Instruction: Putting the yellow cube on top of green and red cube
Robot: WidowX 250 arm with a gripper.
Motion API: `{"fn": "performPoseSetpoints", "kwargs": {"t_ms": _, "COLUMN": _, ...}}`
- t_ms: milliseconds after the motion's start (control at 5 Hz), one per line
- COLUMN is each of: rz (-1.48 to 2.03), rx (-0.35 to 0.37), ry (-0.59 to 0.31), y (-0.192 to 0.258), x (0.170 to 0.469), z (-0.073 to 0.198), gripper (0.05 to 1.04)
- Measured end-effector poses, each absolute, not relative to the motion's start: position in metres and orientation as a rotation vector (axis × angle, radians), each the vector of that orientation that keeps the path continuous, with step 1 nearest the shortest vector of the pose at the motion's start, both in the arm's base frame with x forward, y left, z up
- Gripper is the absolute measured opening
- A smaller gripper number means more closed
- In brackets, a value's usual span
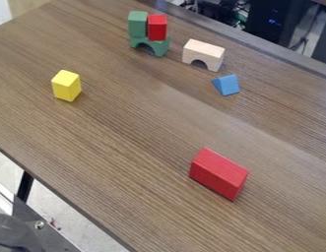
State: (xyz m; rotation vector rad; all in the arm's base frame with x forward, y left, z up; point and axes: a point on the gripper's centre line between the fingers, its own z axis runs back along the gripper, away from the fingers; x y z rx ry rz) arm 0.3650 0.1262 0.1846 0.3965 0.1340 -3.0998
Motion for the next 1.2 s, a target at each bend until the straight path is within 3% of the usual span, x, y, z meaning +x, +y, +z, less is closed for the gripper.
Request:
{"fn": "performPoseSetpoints", "kwargs": {"t_ms": 600, "rz": -3.142, "rx": 0.296, "ry": 0.077, "y": 0.129, "x": 0.385, "z": 0.135, "gripper": 0.555}}
{"fn": "performPoseSetpoints", "kwargs": {"t_ms": 1200, "rz": -3.168, "rx": 0.289, "ry": 0.118, "y": 0.133, "x": 0.412, "z": 0.134, "gripper": 0.555}}
